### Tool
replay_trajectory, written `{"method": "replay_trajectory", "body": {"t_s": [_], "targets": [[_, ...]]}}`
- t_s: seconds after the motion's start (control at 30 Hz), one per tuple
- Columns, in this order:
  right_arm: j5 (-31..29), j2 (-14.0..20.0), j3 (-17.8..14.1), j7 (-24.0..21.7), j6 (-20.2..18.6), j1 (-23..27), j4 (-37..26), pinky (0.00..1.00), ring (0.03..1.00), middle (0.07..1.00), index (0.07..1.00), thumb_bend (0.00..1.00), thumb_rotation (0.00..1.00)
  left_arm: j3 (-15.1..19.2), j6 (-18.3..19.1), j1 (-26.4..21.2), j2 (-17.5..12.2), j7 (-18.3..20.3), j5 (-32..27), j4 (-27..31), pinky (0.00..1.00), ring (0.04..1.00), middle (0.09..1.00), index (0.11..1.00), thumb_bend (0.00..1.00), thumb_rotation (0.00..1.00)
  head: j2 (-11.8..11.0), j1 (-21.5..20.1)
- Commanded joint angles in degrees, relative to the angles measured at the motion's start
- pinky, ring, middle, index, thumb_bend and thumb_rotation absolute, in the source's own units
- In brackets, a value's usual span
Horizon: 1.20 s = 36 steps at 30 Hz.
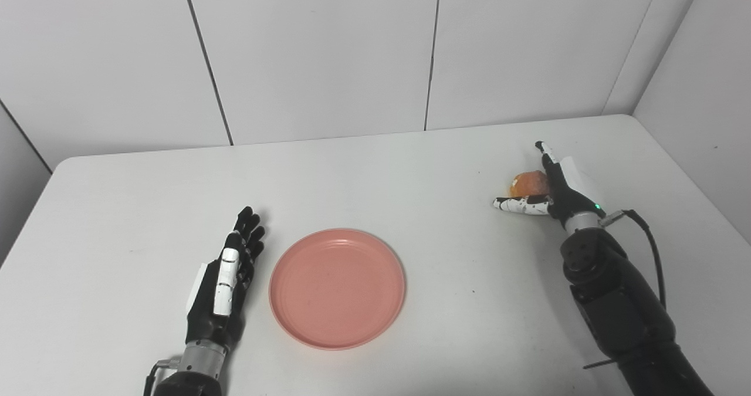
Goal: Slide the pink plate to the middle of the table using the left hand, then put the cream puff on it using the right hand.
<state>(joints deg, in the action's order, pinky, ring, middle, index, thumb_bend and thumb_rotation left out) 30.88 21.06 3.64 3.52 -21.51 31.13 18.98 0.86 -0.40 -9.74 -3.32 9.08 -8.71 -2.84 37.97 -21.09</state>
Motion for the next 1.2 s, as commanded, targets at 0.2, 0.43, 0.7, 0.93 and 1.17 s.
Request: {"method": "replay_trajectory", "body": {"t_s": [0.2, 0.43, 0.7, 0.93, 1.17], "targets": [[-0.74, 0.77, -0.23, -1.18, -2.92, 1.14, -4.02, 0.46, 0.618, 0.784, 0.848, 0.79, 0.01, 0.00, 1.24, 0.62, -0.33, -0.02, -0.16, 0.93, 1.00, 0.982, 0.988, 0.976, 0.59, 1.00, -0.03, 0.08], [0.56, -0.85, -1.29, 7.78, 2.12, 0.90, -2.53, 0.35, 0.427, 0.502, 0.623, 0.52, 0.00, 0.06, 0.90, 0.50, -0.23, 0.01, -0.26, 0.45, 0.99, 0.984, 0.992, 0.981, 0.60, 1.00, -0.03, 0.08], [0.59, -2.40, -2.58, 16.20, 6.34, 0.72, -3.15, 0.23, 0.383, 0.483, 0.507, 0.51, 0.00, -0.04, 0.47, 0.46, -0.49, 0.35, -0.21, 0.08, 1.00, 0.986, 0.993, 0.982, 0.61, 1.00, 0.16, 0.20], [0.23, -3.17, -2.69, 20.73, 11.04, 0.85, -5.46, 0.16, 0.328, 0.442, 0.529, 0.50, 0.00, -0.02, 1.35, 0.56, -0.27, 0.05, -0.19, 0.70, 1.00, 0.984, 0.990, 0.978, 0.61, 1.00, 0.28, 0.94], [-1.12, -4.50, -3.08, 19.53, 11.96, 0.37, -11.97, 0.24, 0.367, 0.473, 0.533, 0.51, 0.00, -0.20, 1.29, 0.74, 0.14, -0.86, 0.89, 0.97, 0.97, 0.969, 0.976, 0.962, 0.63, 1.00, 0.44, 1.84]]}}
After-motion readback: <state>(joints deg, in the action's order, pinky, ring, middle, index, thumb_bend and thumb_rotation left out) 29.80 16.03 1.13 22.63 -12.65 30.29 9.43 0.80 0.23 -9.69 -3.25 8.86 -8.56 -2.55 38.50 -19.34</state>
